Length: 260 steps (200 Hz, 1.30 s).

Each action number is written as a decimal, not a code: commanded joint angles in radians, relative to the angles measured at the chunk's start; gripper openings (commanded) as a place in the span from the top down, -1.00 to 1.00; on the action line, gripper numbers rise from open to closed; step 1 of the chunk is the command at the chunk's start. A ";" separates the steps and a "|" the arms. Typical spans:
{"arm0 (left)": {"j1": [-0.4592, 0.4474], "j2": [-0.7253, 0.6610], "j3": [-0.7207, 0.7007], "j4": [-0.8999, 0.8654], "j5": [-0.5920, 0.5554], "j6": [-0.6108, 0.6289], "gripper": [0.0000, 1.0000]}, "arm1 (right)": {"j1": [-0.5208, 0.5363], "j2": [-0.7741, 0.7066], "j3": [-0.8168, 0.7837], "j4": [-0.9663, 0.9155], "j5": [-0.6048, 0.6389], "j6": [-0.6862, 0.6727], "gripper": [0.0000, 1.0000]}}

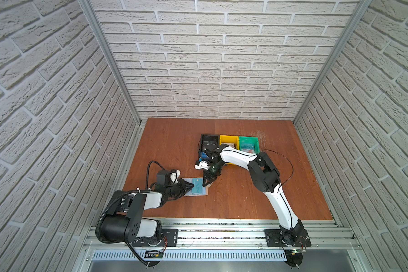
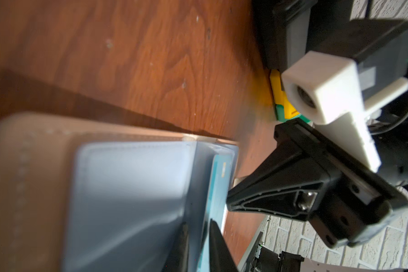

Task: Take the credit cards out of the card holder
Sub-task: Take out the credit card from the card slot.

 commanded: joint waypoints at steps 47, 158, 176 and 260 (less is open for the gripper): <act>-0.008 0.034 -0.030 0.081 0.009 -0.007 0.88 | 0.006 0.063 -0.020 -0.011 0.084 -0.015 0.89; 0.021 0.041 -0.039 -0.001 -0.038 0.032 1.00 | -0.003 0.071 -0.026 -0.022 0.086 -0.016 0.89; 0.033 0.007 -0.033 -0.088 -0.060 0.061 1.00 | -0.004 0.073 -0.028 -0.022 0.084 -0.016 0.89; 0.104 -0.124 -0.041 -0.256 -0.095 0.100 1.00 | -0.007 0.081 -0.015 -0.037 0.081 -0.022 0.89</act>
